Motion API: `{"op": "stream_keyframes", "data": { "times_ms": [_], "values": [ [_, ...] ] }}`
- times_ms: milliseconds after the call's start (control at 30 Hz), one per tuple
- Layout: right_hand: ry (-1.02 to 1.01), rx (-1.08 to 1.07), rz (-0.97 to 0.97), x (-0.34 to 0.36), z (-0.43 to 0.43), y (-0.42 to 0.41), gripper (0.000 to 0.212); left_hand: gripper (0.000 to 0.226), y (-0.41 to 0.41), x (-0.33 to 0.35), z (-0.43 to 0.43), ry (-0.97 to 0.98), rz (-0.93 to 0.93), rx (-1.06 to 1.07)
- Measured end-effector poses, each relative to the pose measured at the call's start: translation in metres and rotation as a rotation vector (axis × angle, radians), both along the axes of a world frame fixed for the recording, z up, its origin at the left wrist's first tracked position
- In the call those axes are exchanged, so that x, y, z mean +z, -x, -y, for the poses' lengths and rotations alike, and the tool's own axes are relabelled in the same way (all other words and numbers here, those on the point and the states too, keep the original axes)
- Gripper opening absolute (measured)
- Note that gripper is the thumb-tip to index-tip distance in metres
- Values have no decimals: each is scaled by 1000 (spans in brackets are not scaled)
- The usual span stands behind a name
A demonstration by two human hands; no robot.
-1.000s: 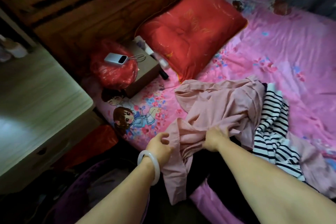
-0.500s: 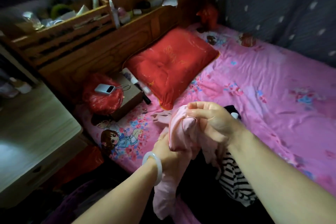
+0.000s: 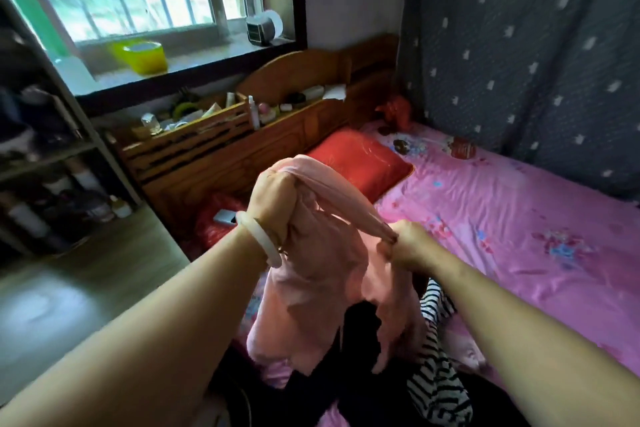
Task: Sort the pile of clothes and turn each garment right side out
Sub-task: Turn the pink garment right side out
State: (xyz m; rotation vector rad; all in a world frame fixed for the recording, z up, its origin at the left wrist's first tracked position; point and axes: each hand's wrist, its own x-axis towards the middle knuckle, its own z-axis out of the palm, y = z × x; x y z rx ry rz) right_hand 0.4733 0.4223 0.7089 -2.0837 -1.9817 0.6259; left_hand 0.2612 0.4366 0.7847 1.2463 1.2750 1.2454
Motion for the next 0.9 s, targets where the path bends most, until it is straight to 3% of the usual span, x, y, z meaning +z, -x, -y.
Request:
{"op": "stream_keyframes", "data": {
  "times_ms": [67,167,267,367,500,633,700,800,900],
  "values": [
    [14,-39,-71,21,4,3,29,31,17,13,2,-6,21,96],
    [53,-162,-674,64,12,17,22,39,49,10,-3,-19,-107,181],
    [133,-109,-1203,109,15,34,14,26,71,-2,0,92,-299,183],
    [199,6,-1341,139,10,43,19,20,74,-13,14,200,-452,90],
    [87,44,-1215,134,0,44,18,23,76,-22,24,227,-433,68],
    [-261,25,-422,107,-8,29,10,10,95,-21,25,206,-483,204],
    [-310,1,-121,101,-4,23,9,9,104,-20,26,189,-487,274],
    [-370,-32,-19,102,4,23,11,10,106,-17,26,179,-474,311],
    [-295,-4,-106,105,7,34,14,16,97,-17,27,165,-434,257]
  ]
}}
